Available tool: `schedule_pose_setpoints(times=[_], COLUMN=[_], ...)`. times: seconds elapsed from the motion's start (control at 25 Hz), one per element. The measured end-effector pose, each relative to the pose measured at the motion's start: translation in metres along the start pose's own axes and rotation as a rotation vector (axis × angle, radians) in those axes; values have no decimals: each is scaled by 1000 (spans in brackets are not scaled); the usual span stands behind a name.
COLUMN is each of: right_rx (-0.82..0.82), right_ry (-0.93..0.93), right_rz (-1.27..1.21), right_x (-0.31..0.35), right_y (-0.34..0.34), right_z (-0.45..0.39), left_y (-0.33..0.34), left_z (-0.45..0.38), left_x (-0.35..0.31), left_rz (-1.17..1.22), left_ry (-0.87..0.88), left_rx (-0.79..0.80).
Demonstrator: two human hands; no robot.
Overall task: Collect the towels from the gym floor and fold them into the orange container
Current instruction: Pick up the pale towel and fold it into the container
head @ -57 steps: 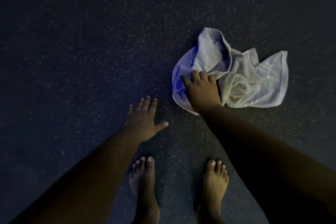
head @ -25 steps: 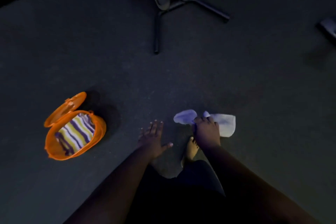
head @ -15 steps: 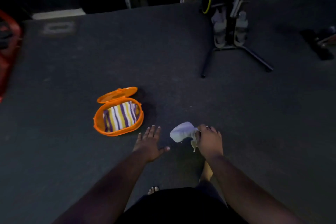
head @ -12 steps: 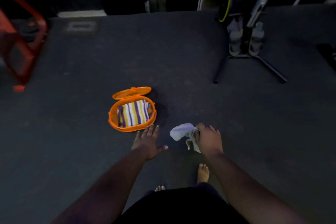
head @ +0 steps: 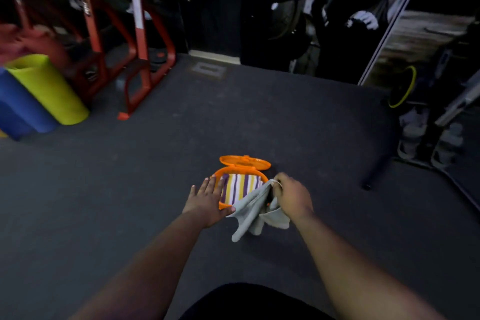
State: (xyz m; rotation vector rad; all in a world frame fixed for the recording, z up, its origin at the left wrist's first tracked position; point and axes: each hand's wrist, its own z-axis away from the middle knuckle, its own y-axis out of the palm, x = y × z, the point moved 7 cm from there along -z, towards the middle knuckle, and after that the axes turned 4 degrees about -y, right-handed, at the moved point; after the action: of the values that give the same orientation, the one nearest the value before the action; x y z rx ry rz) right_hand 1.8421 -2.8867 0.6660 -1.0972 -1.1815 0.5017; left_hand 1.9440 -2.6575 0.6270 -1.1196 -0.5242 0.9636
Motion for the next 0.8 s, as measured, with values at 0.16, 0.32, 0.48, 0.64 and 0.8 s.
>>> schedule_pose_setpoints(times=[0.16,0.32,0.48,0.64,0.8], right_rx=[-4,26,23,-8,-24], right_ry=[-36,-27,-162,-235,-204], right_rz=[-84,-291,-421,-474,-270], right_x=[47,86,149,203,209], right_y=[6,19,19,3,-22], right_z=[-34,-71,-101,-119,-123], left_y=[-35,-64,-96,-119,-143], left_z=[-10,-37,-68,-88,-94], left_x=[44,75,96,101,98], left_rz=[-2,24,131,442,693], left_ry=[-25,14,176,343,392], left_rx=[-54,-94,-119,-43,-116])
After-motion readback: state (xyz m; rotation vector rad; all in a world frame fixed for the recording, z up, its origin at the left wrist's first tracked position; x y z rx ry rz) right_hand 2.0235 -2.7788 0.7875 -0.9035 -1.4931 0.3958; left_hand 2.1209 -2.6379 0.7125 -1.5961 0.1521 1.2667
